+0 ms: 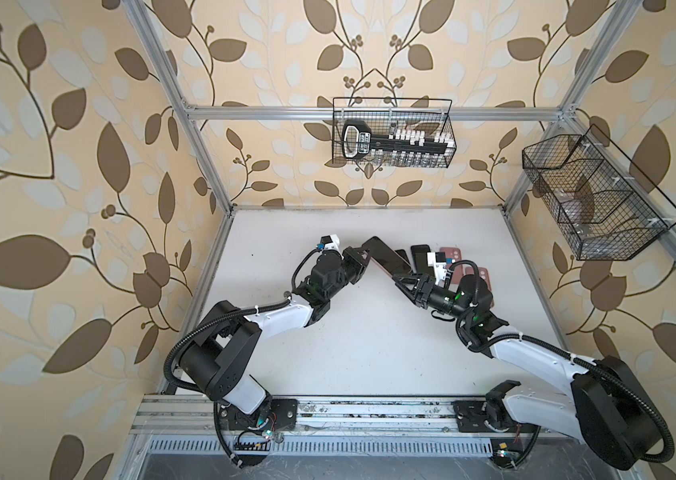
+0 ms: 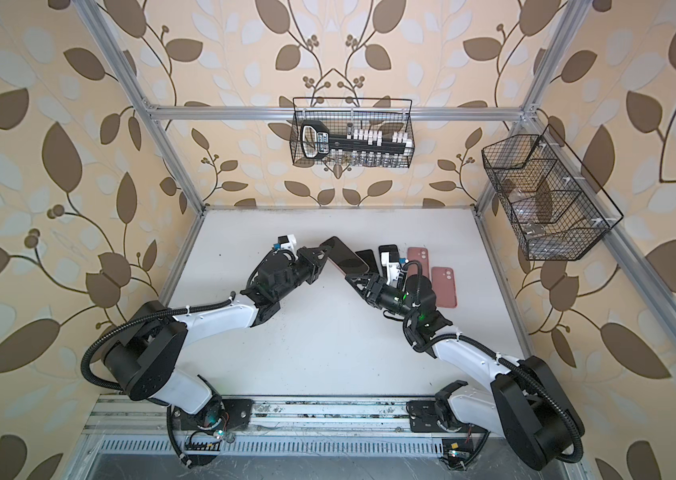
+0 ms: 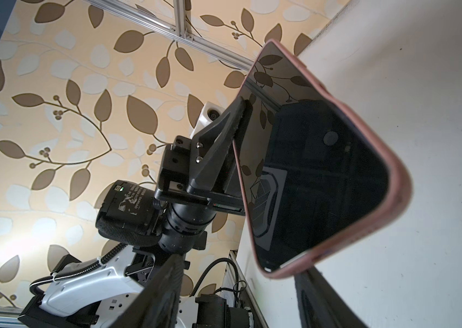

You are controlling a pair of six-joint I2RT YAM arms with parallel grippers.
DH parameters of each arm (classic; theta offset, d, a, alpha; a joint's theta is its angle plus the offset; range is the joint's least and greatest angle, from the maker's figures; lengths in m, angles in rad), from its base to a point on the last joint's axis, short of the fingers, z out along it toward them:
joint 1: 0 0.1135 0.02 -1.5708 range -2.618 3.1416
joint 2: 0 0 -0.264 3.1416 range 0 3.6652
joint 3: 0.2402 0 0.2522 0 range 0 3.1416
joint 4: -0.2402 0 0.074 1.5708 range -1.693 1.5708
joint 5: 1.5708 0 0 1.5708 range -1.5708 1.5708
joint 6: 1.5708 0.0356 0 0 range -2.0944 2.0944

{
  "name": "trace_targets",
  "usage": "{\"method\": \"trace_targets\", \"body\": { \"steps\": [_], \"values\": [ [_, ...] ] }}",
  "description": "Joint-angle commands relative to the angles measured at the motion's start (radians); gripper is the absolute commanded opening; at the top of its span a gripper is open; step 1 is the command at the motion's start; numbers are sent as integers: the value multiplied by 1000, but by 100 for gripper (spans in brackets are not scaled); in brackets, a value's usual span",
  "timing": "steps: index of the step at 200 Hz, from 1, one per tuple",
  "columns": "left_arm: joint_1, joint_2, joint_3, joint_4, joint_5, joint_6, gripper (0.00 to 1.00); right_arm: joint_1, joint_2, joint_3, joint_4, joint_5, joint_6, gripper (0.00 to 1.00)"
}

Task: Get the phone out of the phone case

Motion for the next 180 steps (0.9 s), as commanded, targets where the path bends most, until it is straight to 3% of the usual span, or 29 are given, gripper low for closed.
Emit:
{"method": "trace_targets", "body": {
  "steps": [1, 180],
  "values": [
    [-8, -44, 38, 121, -12, -18, 0, 6, 12, -4, 66, 29, 30, 61],
    [-14, -26, 28, 164, -15, -56, 0, 13, 125, 2, 218, 39, 73, 32]
  ]
}}
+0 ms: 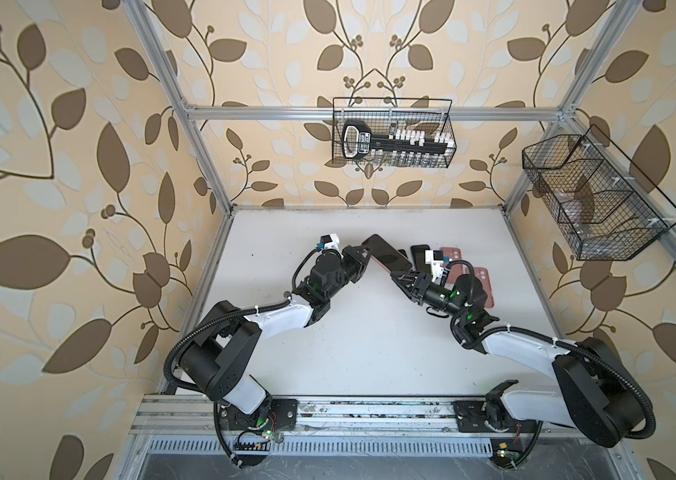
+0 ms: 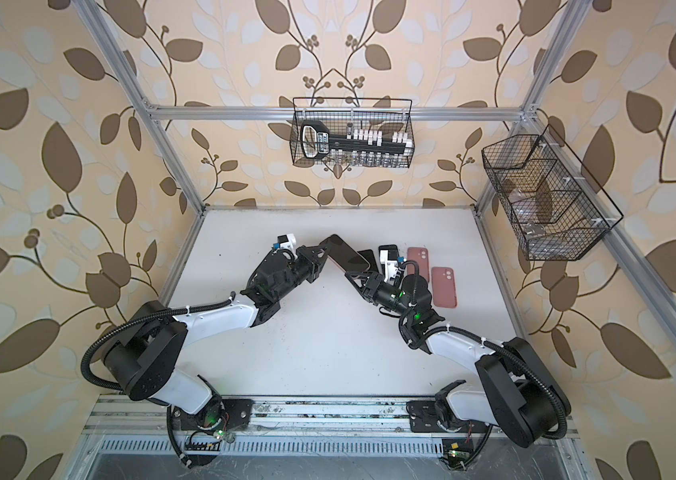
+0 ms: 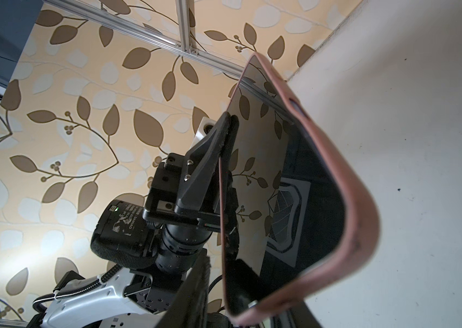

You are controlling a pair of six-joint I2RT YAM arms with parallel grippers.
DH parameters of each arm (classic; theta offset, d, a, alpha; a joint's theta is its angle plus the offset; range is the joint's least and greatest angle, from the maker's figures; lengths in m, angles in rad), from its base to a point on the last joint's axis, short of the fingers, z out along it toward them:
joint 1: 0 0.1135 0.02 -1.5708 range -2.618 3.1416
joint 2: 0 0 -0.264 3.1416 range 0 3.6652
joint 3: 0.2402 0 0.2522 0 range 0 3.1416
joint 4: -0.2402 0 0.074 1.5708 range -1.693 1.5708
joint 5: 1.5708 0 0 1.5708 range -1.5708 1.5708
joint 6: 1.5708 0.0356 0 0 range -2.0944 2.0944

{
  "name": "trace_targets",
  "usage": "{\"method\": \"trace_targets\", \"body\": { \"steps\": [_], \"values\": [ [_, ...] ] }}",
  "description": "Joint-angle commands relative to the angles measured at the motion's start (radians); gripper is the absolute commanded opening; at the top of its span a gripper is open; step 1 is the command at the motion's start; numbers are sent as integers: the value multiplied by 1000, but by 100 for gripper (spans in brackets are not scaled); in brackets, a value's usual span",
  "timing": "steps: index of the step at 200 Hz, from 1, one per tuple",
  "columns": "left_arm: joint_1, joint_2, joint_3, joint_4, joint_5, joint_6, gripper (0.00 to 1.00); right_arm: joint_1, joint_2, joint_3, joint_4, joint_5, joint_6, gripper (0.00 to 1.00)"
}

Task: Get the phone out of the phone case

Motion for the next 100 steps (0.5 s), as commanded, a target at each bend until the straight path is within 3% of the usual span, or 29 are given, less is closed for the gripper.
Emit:
{"method": "trace_targets", "body": {
  "steps": [1, 100],
  "values": [
    [-14, -26, 28, 131, -15, -25, 0, 5, 10, 2, 56, 13, 21, 32],
    [-17, -23, 9, 161, -40, -91, 0, 5, 37, 2, 69, 24, -15, 17]
  ]
}}
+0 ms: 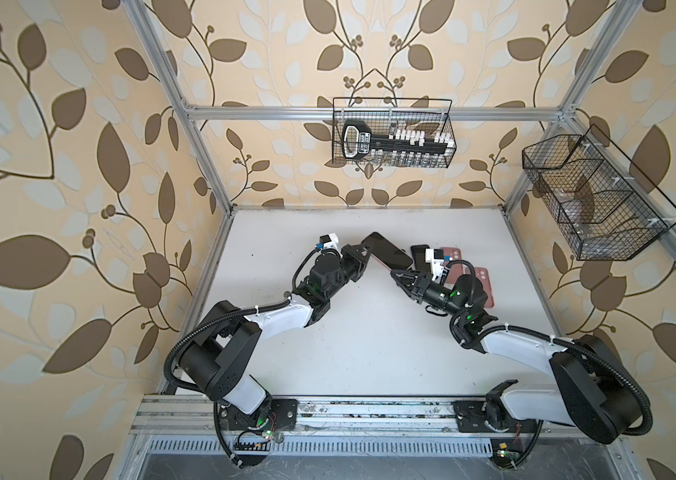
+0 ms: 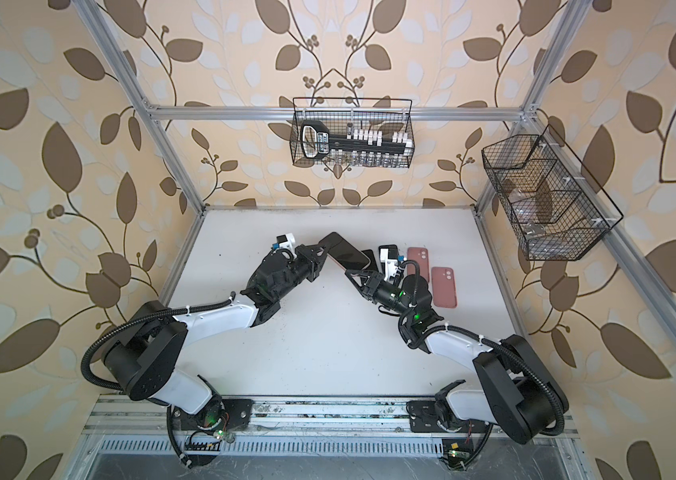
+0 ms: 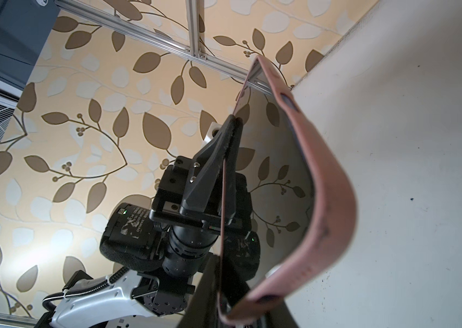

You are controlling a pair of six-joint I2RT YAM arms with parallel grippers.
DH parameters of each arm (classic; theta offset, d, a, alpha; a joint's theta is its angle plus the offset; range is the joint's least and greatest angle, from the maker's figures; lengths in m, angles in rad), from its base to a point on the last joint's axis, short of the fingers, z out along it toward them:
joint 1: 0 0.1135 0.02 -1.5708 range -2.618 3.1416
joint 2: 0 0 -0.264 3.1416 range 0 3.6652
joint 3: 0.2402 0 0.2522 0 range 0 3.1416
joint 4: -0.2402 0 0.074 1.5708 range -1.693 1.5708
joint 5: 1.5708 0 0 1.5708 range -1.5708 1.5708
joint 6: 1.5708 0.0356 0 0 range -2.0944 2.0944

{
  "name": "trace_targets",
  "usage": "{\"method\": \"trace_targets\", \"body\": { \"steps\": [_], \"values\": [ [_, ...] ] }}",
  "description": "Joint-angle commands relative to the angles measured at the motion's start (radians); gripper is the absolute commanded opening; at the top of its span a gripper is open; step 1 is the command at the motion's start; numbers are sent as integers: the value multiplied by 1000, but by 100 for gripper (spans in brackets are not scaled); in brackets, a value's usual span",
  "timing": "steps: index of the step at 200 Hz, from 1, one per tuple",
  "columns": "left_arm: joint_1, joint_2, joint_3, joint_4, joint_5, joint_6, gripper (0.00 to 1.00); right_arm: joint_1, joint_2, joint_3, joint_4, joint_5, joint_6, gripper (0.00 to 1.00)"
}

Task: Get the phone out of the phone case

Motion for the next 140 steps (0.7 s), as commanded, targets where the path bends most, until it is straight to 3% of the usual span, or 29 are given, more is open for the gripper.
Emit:
{"method": "trace_targets", "body": {
  "steps": [1, 85, 140],
  "values": [
    [-17, -22, 10, 135, -25, -44, 0, 3, 22, 2, 9, 16, -28, 17],
    [-21, -25, 18, 126, -38, -165, 0, -5, -13, 3, -124, 59, -353, 13],
    [-21, -22, 44, 134, -29, -198, 0, -2, -62, -15, -176, 105, -500, 12]
  ]
}}
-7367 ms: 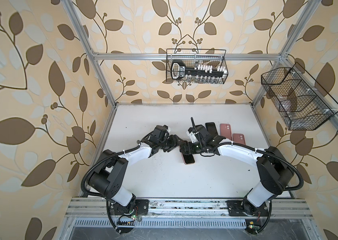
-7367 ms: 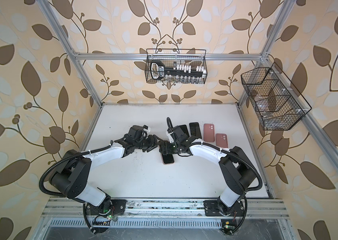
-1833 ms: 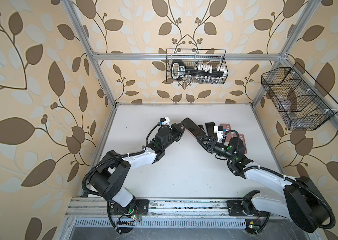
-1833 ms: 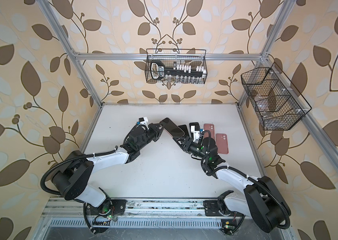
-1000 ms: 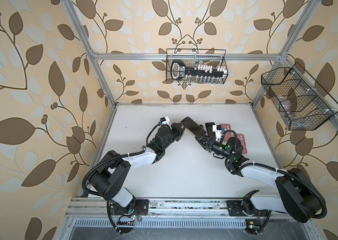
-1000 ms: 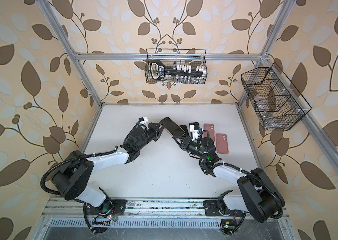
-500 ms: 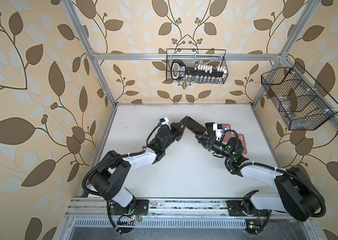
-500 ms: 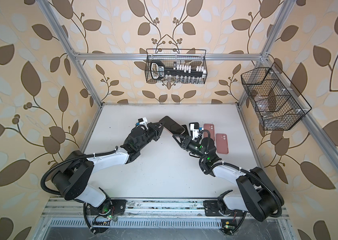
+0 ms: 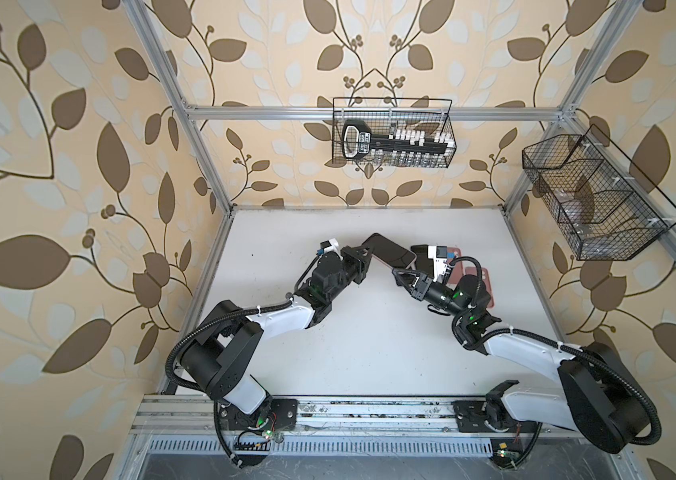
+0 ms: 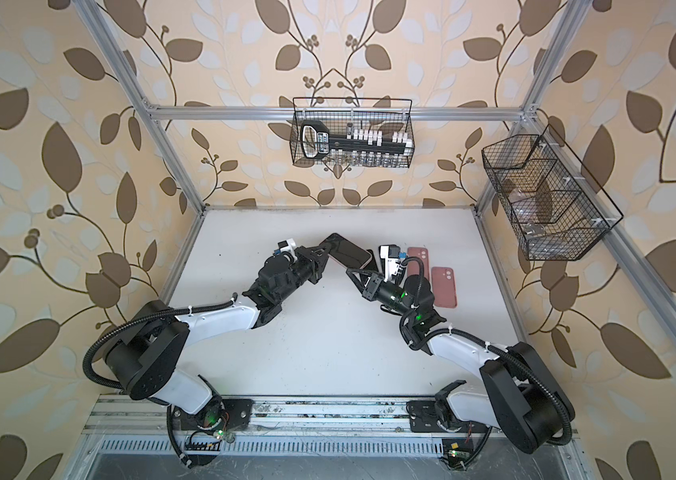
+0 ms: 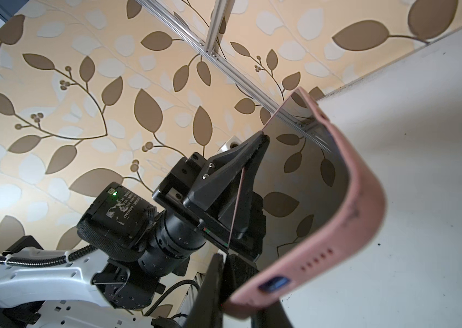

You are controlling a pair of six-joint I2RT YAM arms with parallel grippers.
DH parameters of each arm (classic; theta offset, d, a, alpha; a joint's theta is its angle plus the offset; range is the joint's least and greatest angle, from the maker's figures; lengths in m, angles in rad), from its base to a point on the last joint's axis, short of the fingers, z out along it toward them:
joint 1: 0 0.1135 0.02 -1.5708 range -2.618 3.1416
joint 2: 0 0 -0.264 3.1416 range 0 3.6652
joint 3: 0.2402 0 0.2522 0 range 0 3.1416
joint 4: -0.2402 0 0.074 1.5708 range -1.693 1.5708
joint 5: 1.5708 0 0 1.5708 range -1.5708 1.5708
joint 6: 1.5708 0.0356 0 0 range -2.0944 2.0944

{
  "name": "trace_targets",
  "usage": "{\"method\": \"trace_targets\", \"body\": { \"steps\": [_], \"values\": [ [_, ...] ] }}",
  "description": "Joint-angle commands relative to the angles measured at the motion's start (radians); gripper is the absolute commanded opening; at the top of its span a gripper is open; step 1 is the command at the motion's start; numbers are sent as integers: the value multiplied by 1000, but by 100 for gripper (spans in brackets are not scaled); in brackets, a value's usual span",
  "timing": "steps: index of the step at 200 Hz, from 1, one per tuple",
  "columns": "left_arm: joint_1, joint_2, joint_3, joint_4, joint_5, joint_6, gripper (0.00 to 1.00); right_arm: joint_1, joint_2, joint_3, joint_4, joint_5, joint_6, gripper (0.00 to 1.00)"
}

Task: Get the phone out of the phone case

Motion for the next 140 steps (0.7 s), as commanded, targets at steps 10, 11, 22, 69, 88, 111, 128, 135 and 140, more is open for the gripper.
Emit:
{"method": "trace_targets", "body": {
  "steps": [10, 11, 22, 69, 88, 111, 128, 135, 140],
  "values": [
    [-11, -26, 56, 131, 7, -37, 0, -3, -9, -24, -127, 74, -203, 12],
    [-10, -26, 57, 132, 7, -38, 0, -2, -9, -25, -128, 75, -205, 12],
    [-10, -25, 62, 133, 9, -46, 0, -3, -15, -31, -135, 88, -229, 12],
    [-10, -34, 83, 94, 13, -55, 0, 7, -28, -60, -174, 152, -329, 12],
    [-10, -36, 90, 86, 13, -52, 0, 8, -30, -68, -188, 167, -351, 12],
    [-10, -36, 99, 81, 14, -51, 0, 8, -32, -77, -202, 183, -370, 13],
    [-10, -36, 108, 74, 16, -50, 0, 5, -33, -82, -209, 188, -382, 14],
    [-10, -34, 110, 74, 18, -50, 0, 5, -33, -82, -210, 190, -384, 14],
    [-10, -34, 111, 76, 18, -47, 0, 5, -34, -84, -212, 193, -386, 14]
  ]
}}
